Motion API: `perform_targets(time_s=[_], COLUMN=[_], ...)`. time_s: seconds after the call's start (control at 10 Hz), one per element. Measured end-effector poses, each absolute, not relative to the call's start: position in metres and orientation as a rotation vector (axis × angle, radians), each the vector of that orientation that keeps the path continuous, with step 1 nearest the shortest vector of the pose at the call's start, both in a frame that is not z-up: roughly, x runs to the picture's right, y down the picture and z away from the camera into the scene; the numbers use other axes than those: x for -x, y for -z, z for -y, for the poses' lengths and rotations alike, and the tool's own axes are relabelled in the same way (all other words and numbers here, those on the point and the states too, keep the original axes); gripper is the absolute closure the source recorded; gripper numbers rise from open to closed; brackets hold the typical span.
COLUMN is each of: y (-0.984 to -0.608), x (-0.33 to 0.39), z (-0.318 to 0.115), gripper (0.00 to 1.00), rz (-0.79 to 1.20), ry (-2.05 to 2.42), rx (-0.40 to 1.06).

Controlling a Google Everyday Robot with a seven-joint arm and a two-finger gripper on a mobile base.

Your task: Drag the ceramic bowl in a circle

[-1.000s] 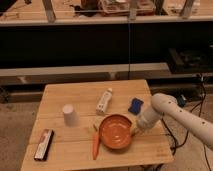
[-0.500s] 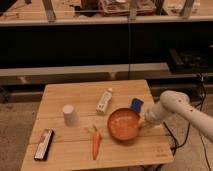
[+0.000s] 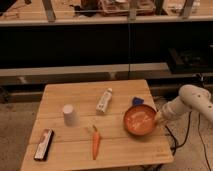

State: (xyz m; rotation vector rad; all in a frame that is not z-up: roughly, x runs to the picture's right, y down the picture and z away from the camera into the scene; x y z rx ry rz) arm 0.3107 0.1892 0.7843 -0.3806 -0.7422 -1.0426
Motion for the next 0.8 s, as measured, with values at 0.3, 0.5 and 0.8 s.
perform_targets(time_s=[0.3,0.5,0.8], y=[-0.767,-0.744,-0.73], x=[-0.324,-0.33,-0.311], z=[-0.22,-0.238,-0.257], gripper=[0.99,0.99,0.99], rz=[0.882,0.983,1.085], ry=[1.186,1.322,1.419], rx=[0.437,0.429,0.436])
